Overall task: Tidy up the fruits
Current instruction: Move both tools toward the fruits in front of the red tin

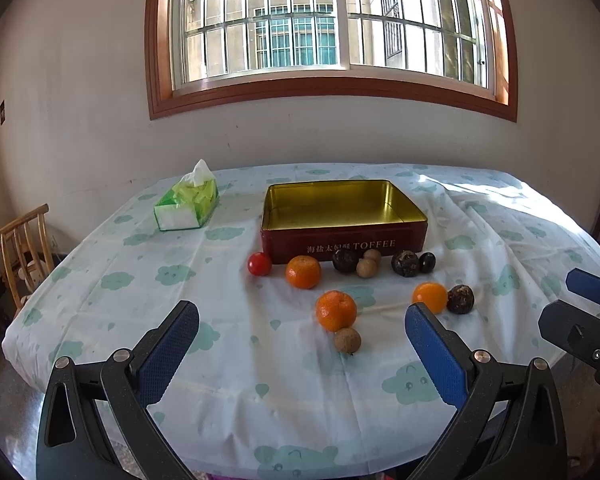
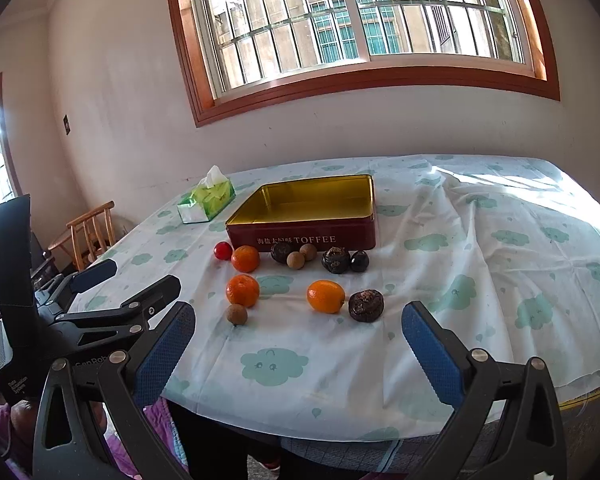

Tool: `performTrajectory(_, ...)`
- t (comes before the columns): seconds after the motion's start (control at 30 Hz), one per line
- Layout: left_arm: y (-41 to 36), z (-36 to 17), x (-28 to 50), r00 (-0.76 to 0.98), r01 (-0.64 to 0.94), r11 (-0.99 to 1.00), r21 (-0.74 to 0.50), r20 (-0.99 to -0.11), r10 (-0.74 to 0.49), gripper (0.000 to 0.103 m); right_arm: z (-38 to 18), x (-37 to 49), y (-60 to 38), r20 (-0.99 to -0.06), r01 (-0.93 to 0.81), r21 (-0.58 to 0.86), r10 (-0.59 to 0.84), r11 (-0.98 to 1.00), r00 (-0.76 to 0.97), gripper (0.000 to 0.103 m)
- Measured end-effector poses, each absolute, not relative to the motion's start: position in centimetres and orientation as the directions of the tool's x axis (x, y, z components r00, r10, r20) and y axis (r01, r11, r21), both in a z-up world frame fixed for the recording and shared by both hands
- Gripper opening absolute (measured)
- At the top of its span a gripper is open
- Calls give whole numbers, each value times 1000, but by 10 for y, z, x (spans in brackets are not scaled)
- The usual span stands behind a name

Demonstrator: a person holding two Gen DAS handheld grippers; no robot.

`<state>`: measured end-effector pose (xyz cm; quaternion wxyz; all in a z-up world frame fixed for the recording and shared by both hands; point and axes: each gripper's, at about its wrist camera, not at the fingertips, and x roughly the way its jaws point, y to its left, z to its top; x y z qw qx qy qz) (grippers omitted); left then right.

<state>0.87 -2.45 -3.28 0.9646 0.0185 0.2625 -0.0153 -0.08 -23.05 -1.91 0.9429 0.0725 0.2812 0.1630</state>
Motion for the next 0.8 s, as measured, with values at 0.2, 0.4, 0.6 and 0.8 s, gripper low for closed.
performTrajectory(0.2,-25,-35,10,858,36,999,30,-514,-16,102,-19,-2,-230,-507,-265,229,347,937,789,103)
performTrajectory(0.4,-20,-48,20,828,45,999,-9,-559,-42,102,-22,-1,-232,-510,-266,233,350,935,786,103)
performTrajectory(0.6,-17,-61,28,798,101,993,-65,-590,-120,102,-26,-1,-235,-515,-260,251,356,933,780,103)
performTrajectory(0.8,-17,-73,40,758,156,981,-116,-623,-194,91,-31,2,-243,-524,-240,277,356,930,774,103)
